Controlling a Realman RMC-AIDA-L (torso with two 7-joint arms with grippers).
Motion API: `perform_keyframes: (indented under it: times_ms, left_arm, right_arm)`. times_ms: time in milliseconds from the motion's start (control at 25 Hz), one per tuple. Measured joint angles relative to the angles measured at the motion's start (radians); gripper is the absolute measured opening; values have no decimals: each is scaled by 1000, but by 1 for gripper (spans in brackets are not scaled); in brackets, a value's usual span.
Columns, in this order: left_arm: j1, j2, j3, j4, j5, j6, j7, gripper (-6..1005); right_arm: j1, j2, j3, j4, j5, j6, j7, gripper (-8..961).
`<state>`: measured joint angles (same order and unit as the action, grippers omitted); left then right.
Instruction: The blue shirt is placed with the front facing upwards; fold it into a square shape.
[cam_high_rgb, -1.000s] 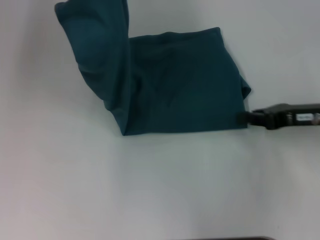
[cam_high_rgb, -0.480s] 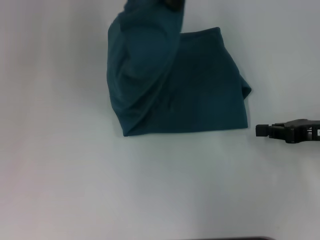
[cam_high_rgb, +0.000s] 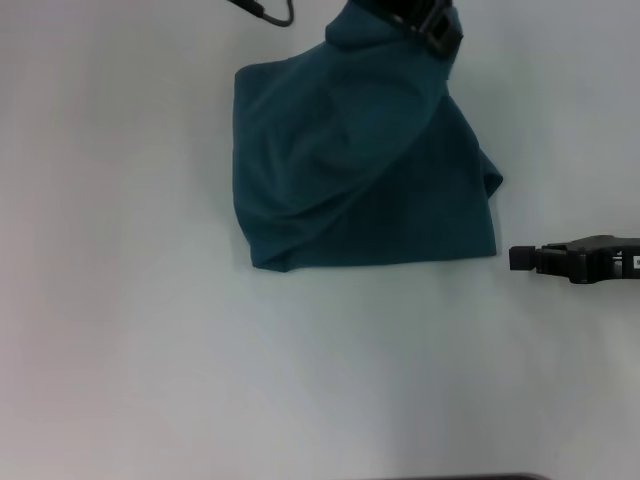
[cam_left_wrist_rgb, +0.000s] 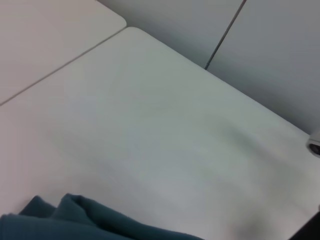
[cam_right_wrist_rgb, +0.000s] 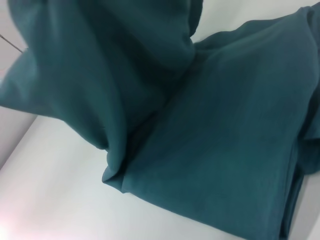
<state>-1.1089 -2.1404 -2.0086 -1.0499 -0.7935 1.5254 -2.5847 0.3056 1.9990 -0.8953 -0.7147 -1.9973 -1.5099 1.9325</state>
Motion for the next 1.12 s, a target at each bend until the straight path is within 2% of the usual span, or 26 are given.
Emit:
perform_keyframes:
  times_ms: [280,440,640,720,920,1040,1120]
  left_arm:
    - [-67,-14,5,138,17,-106,-28,86]
    - [-71,-26,11,147,15,-167,-40,87]
    - [-43,-23,-23,101,-1,-166,-58,89]
    - [-2,-22,-50,34,-17,-139,-58,291]
    - [146,-7,-187,-133,-83,-36,-53,479]
    - [228,17,-309,-156,-154,30,-70,614]
    - [283,44,-380,-135,-211,69,-99,712]
  right_arm:
    - [4,0,1,0,0,-1,7,27]
    - [12,2,1,1,0,-1,13,27]
    - [19,0,1,1,0,-1,21,28]
    - [21,-2,1,2,0,-1,32,28]
    - [27,-7,17,-3,1,-5,52,29]
    - [49,-13,34,-8,1,-23,84,29]
    - [83,-24,44,-12,1,-41,122,29]
